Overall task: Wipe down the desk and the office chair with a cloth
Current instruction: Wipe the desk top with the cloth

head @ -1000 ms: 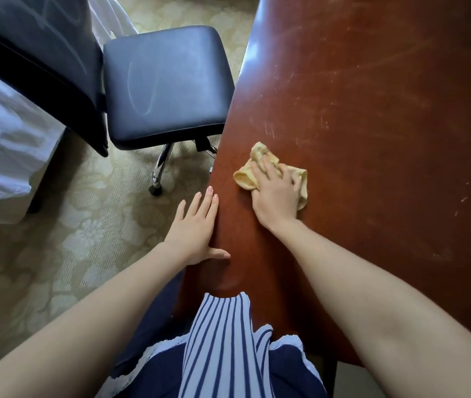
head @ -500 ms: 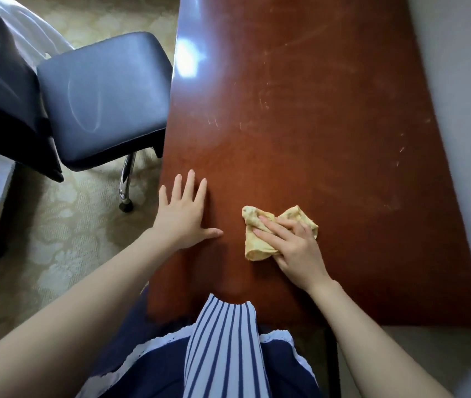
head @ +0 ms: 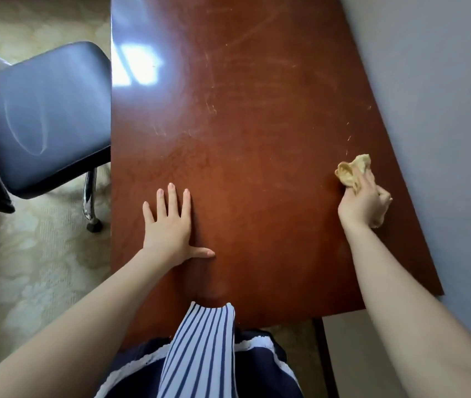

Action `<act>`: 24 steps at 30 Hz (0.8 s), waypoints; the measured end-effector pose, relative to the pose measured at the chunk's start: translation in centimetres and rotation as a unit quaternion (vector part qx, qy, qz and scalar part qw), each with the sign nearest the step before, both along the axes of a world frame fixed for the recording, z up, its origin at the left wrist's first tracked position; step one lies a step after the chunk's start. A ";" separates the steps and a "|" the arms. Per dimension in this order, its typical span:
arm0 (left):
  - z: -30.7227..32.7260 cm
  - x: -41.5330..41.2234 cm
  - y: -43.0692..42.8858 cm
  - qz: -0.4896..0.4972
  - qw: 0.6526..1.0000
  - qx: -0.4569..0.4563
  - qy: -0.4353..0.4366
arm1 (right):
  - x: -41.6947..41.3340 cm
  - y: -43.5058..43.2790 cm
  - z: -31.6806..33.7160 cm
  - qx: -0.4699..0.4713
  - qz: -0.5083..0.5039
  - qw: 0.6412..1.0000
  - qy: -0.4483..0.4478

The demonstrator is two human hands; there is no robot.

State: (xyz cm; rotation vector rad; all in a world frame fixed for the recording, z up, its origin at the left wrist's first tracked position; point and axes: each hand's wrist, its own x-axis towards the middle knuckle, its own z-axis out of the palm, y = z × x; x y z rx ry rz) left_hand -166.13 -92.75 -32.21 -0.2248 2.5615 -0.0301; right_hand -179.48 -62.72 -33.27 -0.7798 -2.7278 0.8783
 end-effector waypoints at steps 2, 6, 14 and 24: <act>0.0 0.0 0.1 -0.002 1.000 -0.008 -0.003 | -2.0 -1.2 0.0 -0.014 -0.032 0.999 -0.024; -0.1 -0.2 0.0 -0.007 1.000 -0.020 -0.005 | -3.3 -5.2 -0.3 0.080 0.065 0.991 -0.086; 0.1 -0.4 -0.2 -0.026 0.998 -0.050 -0.017 | 4.2 -13.9 -1.5 0.128 0.323 0.937 -0.034; 1.0 -1.0 0.2 -0.029 0.998 -0.052 -0.035 | 11.3 -8.6 -0.9 0.064 0.568 0.818 0.065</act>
